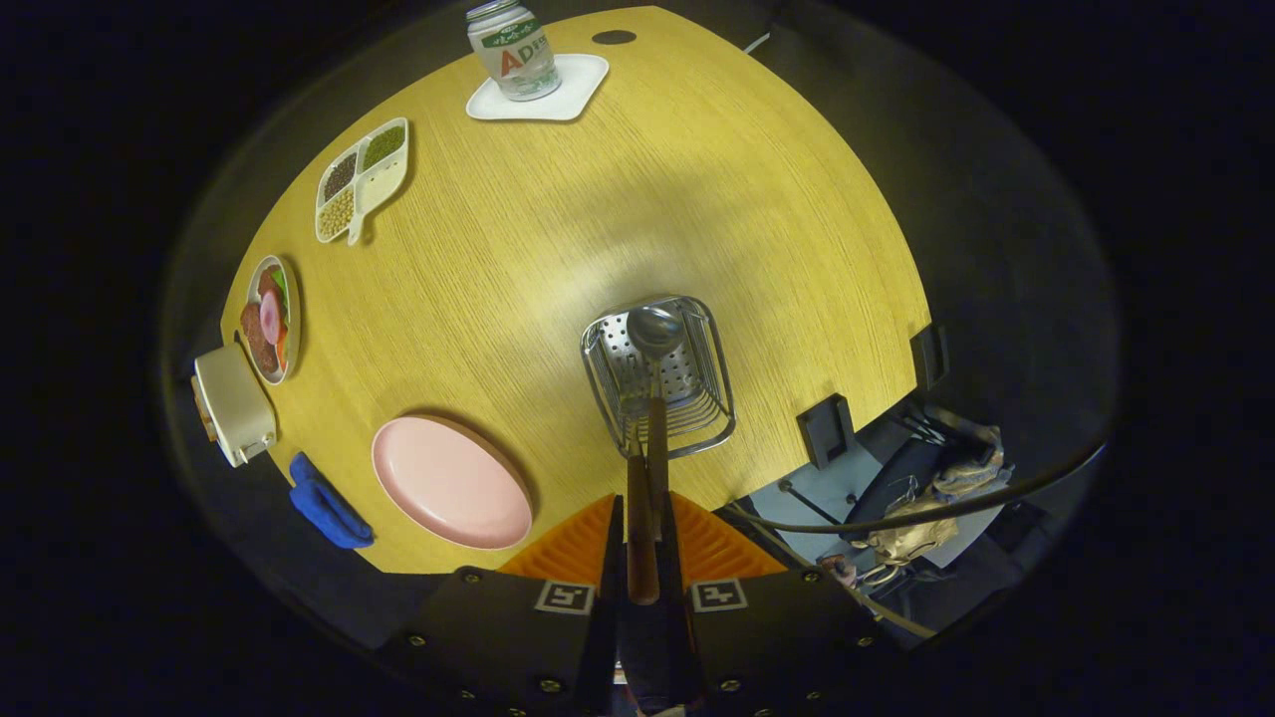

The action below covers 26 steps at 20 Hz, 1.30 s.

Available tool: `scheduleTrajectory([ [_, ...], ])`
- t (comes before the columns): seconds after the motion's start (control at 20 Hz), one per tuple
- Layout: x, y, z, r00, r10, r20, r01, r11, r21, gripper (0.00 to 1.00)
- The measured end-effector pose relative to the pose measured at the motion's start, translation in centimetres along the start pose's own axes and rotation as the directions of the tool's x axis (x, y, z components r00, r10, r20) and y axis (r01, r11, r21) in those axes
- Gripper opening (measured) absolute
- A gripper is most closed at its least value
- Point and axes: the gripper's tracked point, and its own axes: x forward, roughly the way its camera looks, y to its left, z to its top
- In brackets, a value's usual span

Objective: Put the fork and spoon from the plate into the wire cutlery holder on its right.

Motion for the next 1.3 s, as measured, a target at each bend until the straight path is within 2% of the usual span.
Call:
scheduleTrajectory([
  [0.1,-0.4,0.0,0.4,0.999,0.0,0.033,0.001,1.0,-0.009,0.23],
  [0.15,-0.6,-0.1,0.8,0.999,-0.007,0.047,0.008,1.0,-0.013,0.29],
  [0.3,-0.7,-0.5,0.8,0.998,-0.032,0.062,0.034,0.999,-0.025,0.34],
  [0.4,-0.7,-0.5,1.0,0.996,-0.037,0.081,0.039,0.999,-0.022,0.45],
  [0.55,-0.9,-0.7,2.3,0.983,-0.059,0.176,0.065,0.997,-0.031,0.47],
  [0.6,-1.0,-0.7,3.0,0.972,-0.064,0.228,0.075,0.997,-0.036,0.62],
  [0.7,-1.5,-0.3,4.2,0.944,-0.057,0.326,0.075,0.996,-0.041,0.74],
  [0.75,-1.8,0.0,4.7,0.927,-0.042,0.374,0.063,0.997,-0.044,0.74],
  [0.85,-3.0,0.5,5.6,0.877,-0.018,0.481,0.043,0.998,-0.042,0.74],
  [0.95,-4.7,0.7,6.4,0.803,0.002,0.596,0.026,0.999,-0.037,0.74],
  [1.1,-8.2,1.2,6.9,0.652,0.038,0.757,0.004,0.999,-0.053,0.74],
  [1.3,-13.4,2.4,6.0,0.442,0.098,0.892,-0.002,0.994,-0.109,0.74],
])
